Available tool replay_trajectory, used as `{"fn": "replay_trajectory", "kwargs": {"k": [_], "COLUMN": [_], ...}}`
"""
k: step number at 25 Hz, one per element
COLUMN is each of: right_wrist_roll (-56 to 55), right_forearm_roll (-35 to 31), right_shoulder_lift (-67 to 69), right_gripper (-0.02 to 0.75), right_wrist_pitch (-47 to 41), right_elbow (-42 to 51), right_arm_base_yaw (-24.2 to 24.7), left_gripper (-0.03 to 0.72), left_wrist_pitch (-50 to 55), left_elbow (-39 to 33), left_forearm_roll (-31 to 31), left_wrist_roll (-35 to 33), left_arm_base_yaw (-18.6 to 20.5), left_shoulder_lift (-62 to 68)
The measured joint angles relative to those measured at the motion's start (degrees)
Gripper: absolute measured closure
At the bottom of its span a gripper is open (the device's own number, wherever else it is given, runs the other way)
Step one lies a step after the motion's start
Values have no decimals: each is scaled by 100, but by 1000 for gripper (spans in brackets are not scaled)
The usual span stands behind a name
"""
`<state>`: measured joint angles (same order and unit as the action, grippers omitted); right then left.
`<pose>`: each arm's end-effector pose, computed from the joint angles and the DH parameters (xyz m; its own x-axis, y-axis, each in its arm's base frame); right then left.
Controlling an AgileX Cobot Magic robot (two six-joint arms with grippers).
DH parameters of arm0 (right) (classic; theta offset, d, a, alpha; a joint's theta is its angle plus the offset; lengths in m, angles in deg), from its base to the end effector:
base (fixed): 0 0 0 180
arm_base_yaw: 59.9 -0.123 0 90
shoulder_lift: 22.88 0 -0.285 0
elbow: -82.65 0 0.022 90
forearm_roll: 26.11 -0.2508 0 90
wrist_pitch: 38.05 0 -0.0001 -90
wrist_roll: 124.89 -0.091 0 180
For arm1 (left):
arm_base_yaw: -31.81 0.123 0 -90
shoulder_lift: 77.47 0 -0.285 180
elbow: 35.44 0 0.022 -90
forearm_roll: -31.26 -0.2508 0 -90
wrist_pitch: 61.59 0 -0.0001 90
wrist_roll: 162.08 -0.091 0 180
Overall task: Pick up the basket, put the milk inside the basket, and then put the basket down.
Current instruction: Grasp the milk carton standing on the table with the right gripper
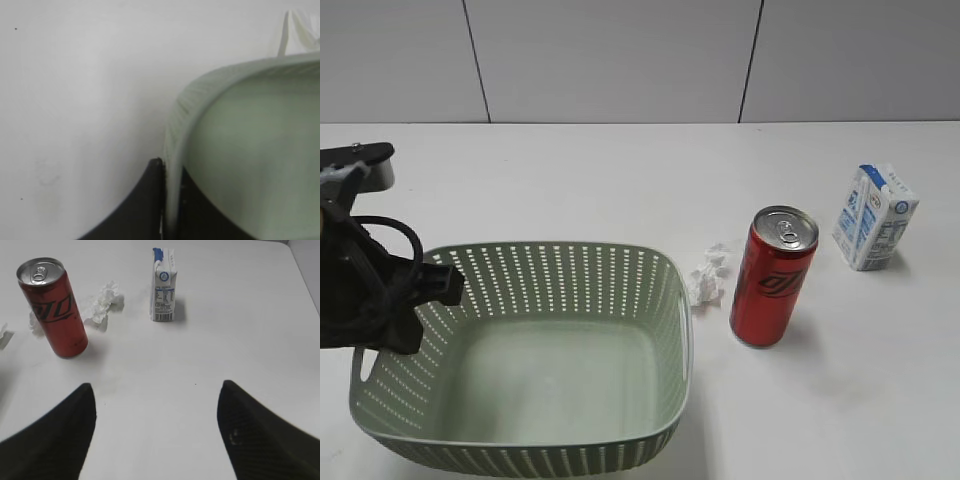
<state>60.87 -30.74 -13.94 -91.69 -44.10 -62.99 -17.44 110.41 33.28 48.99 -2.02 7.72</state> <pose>0.0114 0.0065 0.2642 -0.4272 -0.0756 -0.9010 -0.1349 0.9907 -0.0191 0.1909 -0.1306 0.2160 -0.9738 0.0057 -0.2272 0.0461 0.9839 -0.1728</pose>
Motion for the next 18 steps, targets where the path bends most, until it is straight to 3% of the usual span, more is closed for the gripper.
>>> {"fn": "replay_trajectory", "kwargs": {"k": [10, 14, 18], "right_wrist_roll": [46, 66, 76], "right_forearm_roll": [-13, -37, -44], "right_shoulder_lift": [-140, -51, 995], "right_gripper": [146, 146, 146], "right_wrist_pitch": [22, 751, 1080], "right_elbow": [-10, -248, -576], "right_arm_base_yaw": [0, 0, 0], "left_gripper": [682, 682, 682], "left_wrist_pitch": [36, 41, 41], "left_elbow": [0, 0, 0], "left_forearm_roll": [66, 71, 81], "left_wrist_roll": [0, 0, 4], "left_arm_base_yaw": [0, 0, 0], "left_shoulder_lift": [0, 0, 0]}}
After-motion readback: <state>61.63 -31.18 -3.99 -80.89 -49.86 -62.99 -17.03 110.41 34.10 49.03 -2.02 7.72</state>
